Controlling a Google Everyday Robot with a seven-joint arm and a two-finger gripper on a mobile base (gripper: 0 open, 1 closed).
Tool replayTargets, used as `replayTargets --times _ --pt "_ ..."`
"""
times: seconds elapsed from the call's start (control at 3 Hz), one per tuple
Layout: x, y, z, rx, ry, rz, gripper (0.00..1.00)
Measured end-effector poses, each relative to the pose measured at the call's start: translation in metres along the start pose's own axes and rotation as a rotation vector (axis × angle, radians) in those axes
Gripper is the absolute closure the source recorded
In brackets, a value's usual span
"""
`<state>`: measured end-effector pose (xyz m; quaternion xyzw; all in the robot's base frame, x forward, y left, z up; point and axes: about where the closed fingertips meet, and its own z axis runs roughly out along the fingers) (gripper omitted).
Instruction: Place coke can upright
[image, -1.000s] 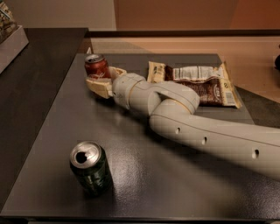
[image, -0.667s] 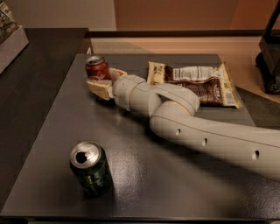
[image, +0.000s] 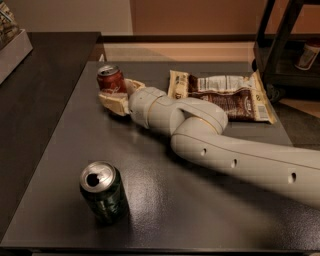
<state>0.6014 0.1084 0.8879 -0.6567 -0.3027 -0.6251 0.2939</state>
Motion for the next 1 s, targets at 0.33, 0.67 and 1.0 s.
replayTargets --times 0.33,0.67,1.0 --pt "0.0014 -0.0015 0.0007 0.002 0.001 -0.002 0.12" --pt "0.0028 -0.0031 0.0015 0.005 0.003 -0.004 0.0" --pt "0.0029 -0.0032 0.0016 0.005 0.003 -0.004 0.0"
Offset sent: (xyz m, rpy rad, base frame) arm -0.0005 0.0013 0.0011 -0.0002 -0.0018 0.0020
